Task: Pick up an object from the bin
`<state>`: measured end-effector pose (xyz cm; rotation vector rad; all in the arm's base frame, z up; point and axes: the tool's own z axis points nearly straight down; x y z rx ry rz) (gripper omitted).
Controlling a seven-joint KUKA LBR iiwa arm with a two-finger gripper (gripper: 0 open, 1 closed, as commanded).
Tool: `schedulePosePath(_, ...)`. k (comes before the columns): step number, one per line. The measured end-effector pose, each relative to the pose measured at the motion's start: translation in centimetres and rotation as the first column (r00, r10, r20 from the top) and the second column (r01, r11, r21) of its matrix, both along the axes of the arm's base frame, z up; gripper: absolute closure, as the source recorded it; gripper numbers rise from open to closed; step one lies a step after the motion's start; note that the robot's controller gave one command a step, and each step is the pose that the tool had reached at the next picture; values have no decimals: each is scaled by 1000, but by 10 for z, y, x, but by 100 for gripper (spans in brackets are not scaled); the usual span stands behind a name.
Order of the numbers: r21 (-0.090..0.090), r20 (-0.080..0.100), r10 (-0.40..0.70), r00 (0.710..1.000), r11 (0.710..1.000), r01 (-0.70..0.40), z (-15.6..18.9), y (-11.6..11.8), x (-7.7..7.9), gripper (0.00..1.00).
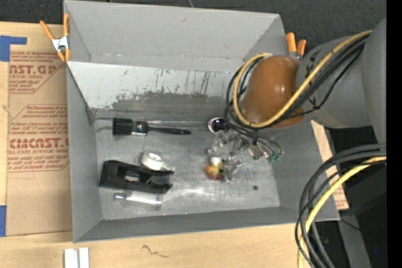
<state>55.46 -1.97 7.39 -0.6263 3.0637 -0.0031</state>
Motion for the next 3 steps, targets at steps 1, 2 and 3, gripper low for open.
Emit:
schedulePosePath(1, 0, -6, 0, 1000, 1000, 0, 2, 0, -1, 100)
schedulePosePath(2, 0, -18, 1, 1000, 1000, -1, 11, 1, -3, 100)
schedulePosePath(3, 0, -15, 1, 1000, 1000, -1, 27, 1, -3, 100)
